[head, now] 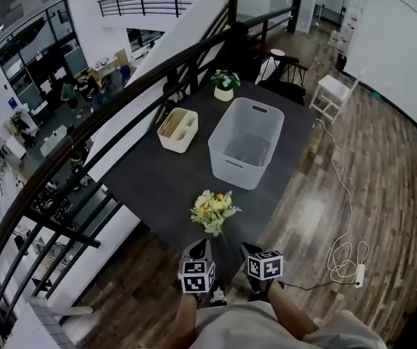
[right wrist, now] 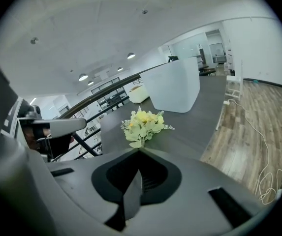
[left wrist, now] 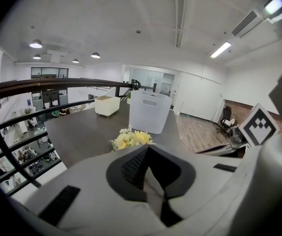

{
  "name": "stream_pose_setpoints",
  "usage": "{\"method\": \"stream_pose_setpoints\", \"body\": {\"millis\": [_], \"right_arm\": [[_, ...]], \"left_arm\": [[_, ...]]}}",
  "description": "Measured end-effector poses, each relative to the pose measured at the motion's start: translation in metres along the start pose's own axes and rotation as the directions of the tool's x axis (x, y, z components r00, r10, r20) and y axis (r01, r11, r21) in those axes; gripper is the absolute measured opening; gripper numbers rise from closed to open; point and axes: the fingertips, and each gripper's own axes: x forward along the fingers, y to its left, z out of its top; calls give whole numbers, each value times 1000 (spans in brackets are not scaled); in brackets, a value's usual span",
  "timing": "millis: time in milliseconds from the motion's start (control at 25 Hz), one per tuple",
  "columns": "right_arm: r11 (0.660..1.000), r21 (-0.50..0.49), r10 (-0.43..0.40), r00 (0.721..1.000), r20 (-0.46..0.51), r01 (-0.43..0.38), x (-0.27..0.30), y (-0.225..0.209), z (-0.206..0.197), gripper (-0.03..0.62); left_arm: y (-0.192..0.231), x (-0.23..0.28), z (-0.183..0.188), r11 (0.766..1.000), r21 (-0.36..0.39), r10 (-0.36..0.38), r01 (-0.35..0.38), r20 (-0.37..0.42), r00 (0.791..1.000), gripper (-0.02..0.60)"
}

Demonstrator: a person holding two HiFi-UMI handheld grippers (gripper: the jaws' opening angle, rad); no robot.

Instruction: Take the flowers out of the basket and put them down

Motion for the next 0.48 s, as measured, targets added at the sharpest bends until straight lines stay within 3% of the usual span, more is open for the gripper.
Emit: {"method": "stream_pose_setpoints", "body": {"millis": [360,480], "right_arm": [[998,-27,57,997,-61,-58,8,21,-7,17],[996,-42,73,997,-31,-75,6,33,-1,17]], "left_arm": [[25,-26,0,999,-7,42,-42,15,999,23],[36,-39,-1,998,5,69,-69,19,997,23]]}}
